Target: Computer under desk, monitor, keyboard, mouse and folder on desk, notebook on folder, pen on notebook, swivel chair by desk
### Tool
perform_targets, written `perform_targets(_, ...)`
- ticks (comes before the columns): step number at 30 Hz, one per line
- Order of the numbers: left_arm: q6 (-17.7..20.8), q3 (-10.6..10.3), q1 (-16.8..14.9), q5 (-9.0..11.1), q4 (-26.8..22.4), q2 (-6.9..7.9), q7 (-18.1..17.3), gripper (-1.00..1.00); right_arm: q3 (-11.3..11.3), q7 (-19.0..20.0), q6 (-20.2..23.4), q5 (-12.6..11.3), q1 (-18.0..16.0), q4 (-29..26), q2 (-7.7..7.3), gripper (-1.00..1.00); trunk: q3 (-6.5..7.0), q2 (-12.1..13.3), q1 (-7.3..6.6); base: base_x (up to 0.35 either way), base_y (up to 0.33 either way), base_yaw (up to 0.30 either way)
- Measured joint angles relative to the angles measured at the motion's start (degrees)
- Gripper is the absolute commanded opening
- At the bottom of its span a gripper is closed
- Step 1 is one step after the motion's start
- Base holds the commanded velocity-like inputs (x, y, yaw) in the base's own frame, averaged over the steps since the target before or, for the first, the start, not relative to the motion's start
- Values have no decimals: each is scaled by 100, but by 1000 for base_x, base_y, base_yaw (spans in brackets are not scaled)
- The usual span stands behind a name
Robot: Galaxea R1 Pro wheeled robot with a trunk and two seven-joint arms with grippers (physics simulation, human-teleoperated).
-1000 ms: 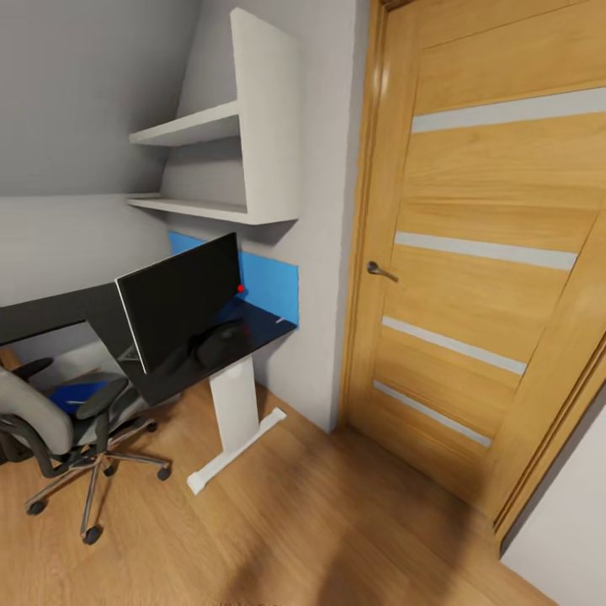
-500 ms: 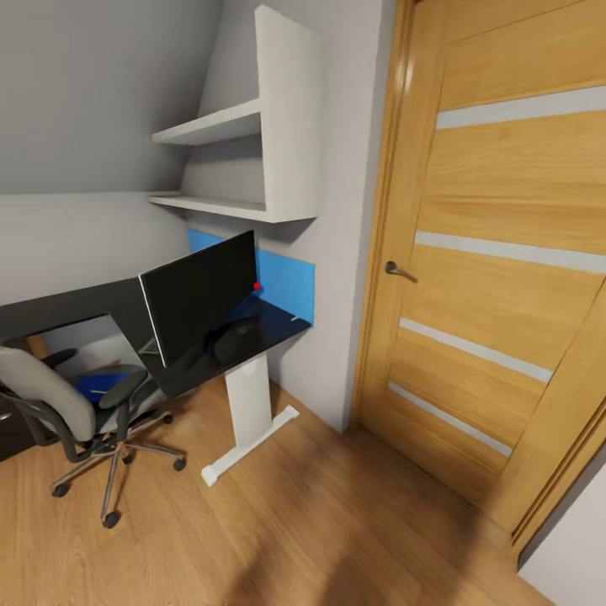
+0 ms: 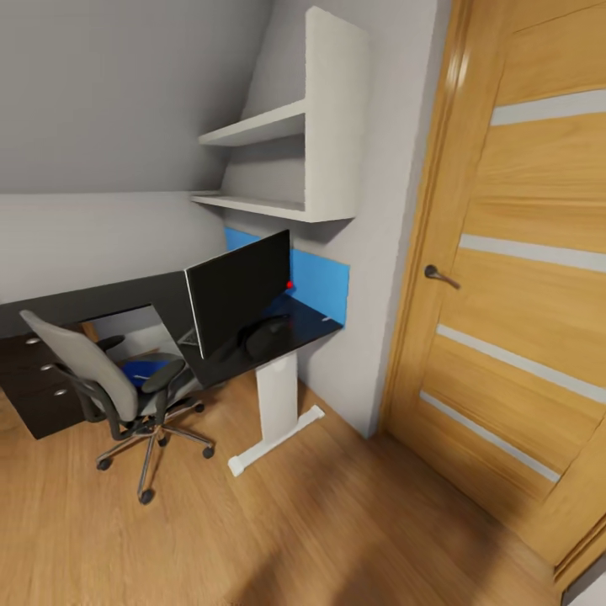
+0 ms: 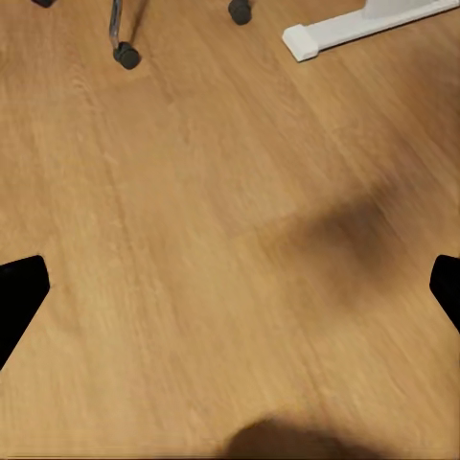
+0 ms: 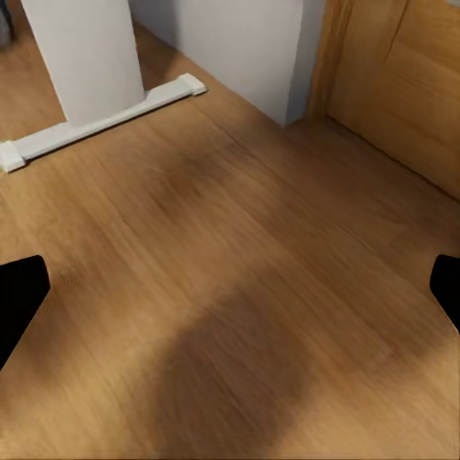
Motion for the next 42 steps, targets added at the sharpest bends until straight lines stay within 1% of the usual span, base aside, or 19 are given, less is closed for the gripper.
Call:
perform_targets(22,5,-1,2,0,1,0,-1,100,11,-5,0,7,1,0,-10,100,0,0,0,0,0,285)
perform_targets(31,7,8,3,-8,0,0,-1,100,5,-4,1,8,-1,0,-20,100,0,1,1,-119,201,287)
perform_targets(35,-1,-24,1,0,0,-6,-12,100,3,-5,0,6,-1,0,-26,100,0,0,0,-26,43,287)
perform_targets(42,-21,7,0,-4,-22,-35,-3,100,2,-6,0,8,-1,0,-36,100,0,0,0,-4,7,287)
